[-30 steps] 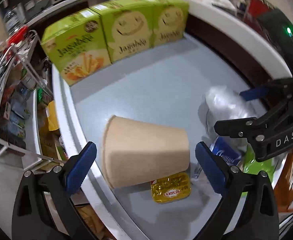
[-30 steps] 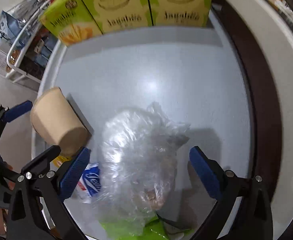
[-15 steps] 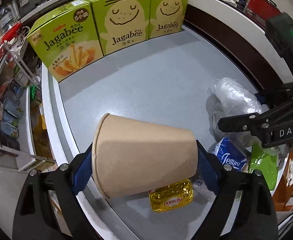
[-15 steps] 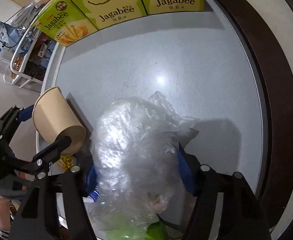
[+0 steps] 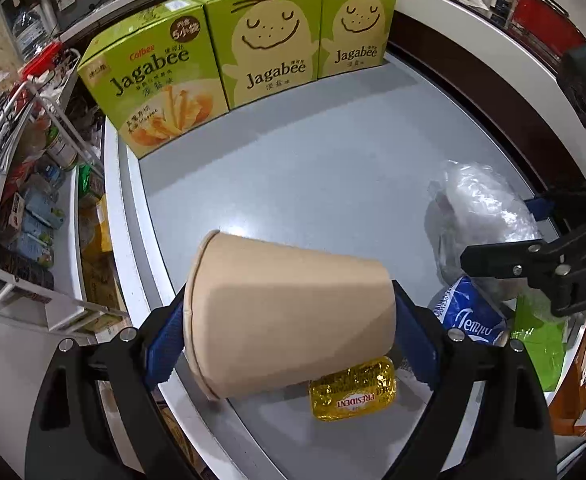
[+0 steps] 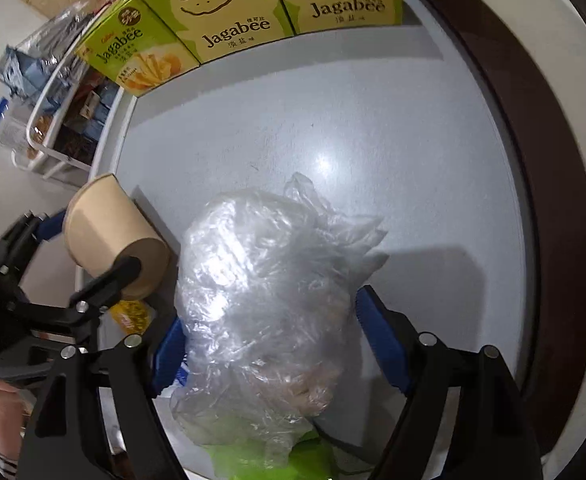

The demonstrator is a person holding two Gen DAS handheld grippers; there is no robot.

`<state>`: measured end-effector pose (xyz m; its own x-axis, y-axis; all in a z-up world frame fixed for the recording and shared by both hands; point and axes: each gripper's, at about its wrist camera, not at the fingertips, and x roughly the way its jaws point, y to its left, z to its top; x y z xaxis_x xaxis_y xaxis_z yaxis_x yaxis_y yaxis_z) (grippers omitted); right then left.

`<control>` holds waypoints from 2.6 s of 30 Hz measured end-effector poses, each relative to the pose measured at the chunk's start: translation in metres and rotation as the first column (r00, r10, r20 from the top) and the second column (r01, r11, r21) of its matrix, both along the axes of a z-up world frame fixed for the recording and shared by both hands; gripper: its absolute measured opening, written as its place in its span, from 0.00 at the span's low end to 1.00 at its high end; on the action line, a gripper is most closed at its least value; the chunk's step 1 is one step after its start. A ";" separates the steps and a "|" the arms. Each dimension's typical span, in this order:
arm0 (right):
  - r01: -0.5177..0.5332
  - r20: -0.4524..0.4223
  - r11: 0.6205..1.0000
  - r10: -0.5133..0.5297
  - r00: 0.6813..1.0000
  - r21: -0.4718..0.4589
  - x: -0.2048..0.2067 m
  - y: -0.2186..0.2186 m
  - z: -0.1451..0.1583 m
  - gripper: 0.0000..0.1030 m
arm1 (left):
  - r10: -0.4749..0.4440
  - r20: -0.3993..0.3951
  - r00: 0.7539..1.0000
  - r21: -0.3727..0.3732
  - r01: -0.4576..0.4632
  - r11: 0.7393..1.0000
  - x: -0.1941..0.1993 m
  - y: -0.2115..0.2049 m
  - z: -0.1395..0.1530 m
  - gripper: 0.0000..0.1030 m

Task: Collect trash
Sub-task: 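Carry the paper cup in left tool and plastic bag in right tool over the bin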

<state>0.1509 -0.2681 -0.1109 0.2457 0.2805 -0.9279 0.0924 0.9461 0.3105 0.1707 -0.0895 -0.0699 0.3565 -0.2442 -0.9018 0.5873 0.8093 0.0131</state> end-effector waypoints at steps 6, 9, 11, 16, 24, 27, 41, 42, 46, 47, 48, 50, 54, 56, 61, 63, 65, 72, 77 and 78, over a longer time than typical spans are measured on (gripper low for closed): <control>0.026 0.040 0.999 -0.025 0.999 -0.029 -0.004 -0.004 0.009 0.52 | 0.008 -0.010 1.000 -0.028 -0.009 1.000 -0.002 0.003 0.002 0.89; 0.024 0.071 0.999 -0.020 0.997 -0.046 -0.005 -0.003 0.020 0.51 | 0.015 0.017 1.000 -0.046 -0.014 0.999 -0.005 0.004 0.012 0.89; 0.029 0.092 0.999 -0.025 0.995 -0.045 -0.007 -0.006 0.027 0.51 | 0.025 0.029 0.999 -0.067 -0.023 0.997 -0.006 0.006 0.019 0.89; 0.032 0.140 0.999 -0.026 0.990 -0.038 -0.006 -0.010 0.048 0.51 | 0.061 0.050 0.997 -0.114 -0.055 0.992 -0.008 0.012 0.036 0.89; -0.004 0.216 1.000 0.002 0.976 0.010 -0.030 -0.006 0.085 0.51 | 0.131 0.114 0.985 -0.166 -0.111 0.980 -0.039 0.025 0.071 0.89; -0.032 0.240 0.999 0.026 0.971 0.024 -0.050 -0.001 0.097 0.51 | 0.171 0.128 0.977 -0.187 -0.145 0.972 -0.056 0.034 0.081 0.89; -0.172 0.227 0.977 0.140 0.964 0.128 -0.148 0.016 0.114 0.51 | 0.220 0.137 0.966 -0.221 -0.186 0.957 -0.154 0.059 0.093 0.89; -0.178 0.221 0.976 0.147 0.964 0.127 -0.154 0.017 0.113 0.51 | 0.219 0.134 0.967 -0.218 -0.186 0.958 -0.160 0.059 0.091 0.89; -0.202 0.202 0.969 0.171 0.964 0.144 -0.179 0.019 0.109 0.51 | 0.220 0.107 0.969 -0.221 -0.193 0.956 -0.183 0.064 0.086 0.89; -0.209 0.200 0.967 0.178 0.964 0.149 -0.186 0.019 0.108 0.51 | 0.221 0.100 0.970 -0.219 -0.195 0.956 -0.190 0.065 0.084 0.89; -0.213 0.197 0.965 0.182 0.963 0.151 -0.191 0.019 0.107 0.51 | 0.221 0.095 0.971 -0.218 -0.196 0.956 -0.195 0.065 0.083 0.89; -0.220 0.187 0.964 0.192 0.964 0.148 -0.201 0.019 0.104 0.51 | 0.215 0.079 0.973 -0.213 -0.194 0.958 -0.206 0.066 0.079 0.89; -0.229 0.149 0.959 0.206 0.967 0.164 -0.220 0.018 0.092 0.51 | 0.207 0.043 0.977 -0.197 -0.195 0.961 -0.223 0.068 0.069 0.89; -0.235 0.124 0.959 0.217 0.968 0.155 -0.228 0.019 0.084 0.51 | 0.206 0.022 0.978 -0.187 -0.198 0.962 -0.232 0.068 0.061 0.89; -0.261 0.056 0.956 0.256 0.965 0.136 -0.247 0.024 0.063 0.51 | 0.201 -0.024 0.979 -0.160 -0.202 0.966 -0.250 0.068 0.045 0.89; -0.266 0.034 0.956 0.263 0.964 0.127 -0.251 0.026 0.056 0.51 | 0.197 -0.045 0.979 -0.145 -0.201 0.969 -0.256 0.067 0.037 0.89; -0.273 0.012 0.956 0.273 0.962 0.112 -0.255 0.027 0.048 0.51 | 0.193 -0.065 0.979 -0.132 -0.200 0.971 -0.261 0.067 0.029 0.89; -0.290 -0.049 0.953 0.294 0.954 0.084 -0.262 0.031 0.021 0.51 | 0.182 -0.115 0.977 -0.088 -0.192 0.977 -0.270 0.065 0.004 0.89; -0.286 -0.080 0.954 0.293 0.953 0.087 -0.261 0.034 0.004 0.51 | 0.179 -0.145 0.973 -0.074 -0.191 0.979 -0.271 0.062 -0.012 0.89; -0.284 -0.088 0.955 0.291 0.953 0.084 -0.260 0.035 0.000 0.51 | 0.178 -0.147 0.973 -0.072 -0.190 0.979 -0.271 0.060 -0.014 0.89</control>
